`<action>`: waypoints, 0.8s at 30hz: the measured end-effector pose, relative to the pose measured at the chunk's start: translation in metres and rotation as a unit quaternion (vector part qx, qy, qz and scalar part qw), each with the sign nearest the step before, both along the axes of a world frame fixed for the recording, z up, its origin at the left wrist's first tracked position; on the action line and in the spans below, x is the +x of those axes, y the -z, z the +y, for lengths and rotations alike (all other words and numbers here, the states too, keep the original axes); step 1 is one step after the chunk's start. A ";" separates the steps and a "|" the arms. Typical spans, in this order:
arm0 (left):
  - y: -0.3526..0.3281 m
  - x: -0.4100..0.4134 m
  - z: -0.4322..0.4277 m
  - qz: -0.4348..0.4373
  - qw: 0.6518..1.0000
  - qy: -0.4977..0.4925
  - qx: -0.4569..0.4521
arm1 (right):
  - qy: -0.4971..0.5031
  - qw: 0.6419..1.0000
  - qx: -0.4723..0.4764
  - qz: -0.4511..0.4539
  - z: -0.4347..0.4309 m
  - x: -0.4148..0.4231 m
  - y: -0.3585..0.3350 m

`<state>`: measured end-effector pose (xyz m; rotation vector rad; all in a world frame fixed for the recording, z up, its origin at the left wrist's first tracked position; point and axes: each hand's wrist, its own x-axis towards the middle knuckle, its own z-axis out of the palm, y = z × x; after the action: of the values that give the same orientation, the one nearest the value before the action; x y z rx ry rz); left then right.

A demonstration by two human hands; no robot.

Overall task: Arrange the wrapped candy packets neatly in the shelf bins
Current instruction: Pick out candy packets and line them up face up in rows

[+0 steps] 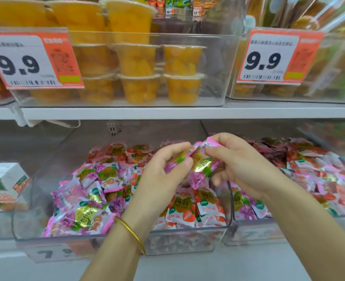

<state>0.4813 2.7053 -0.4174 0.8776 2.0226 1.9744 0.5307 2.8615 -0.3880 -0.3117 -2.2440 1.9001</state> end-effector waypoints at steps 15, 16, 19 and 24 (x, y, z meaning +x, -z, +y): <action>0.000 0.022 0.041 0.091 0.995 -0.007 0.028 | 0.058 0.993 0.098 0.041 0.046 0.036 -0.019; 0.002 0.023 0.046 0.097 0.995 -0.004 0.026 | 0.081 0.990 0.104 0.046 0.059 0.044 -0.022; 0.007 0.026 0.060 0.140 0.990 -0.003 0.005 | 0.143 0.980 0.127 0.052 0.099 0.065 -0.025; 0.012 0.030 0.081 0.262 0.961 -0.029 -0.083 | 0.144 0.963 0.228 -0.027 0.140 0.082 -0.013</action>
<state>0.5109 2.7868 -0.4299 1.4321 2.4652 1.6872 0.6131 3.0014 -0.3747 -0.5803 -2.4272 1.2047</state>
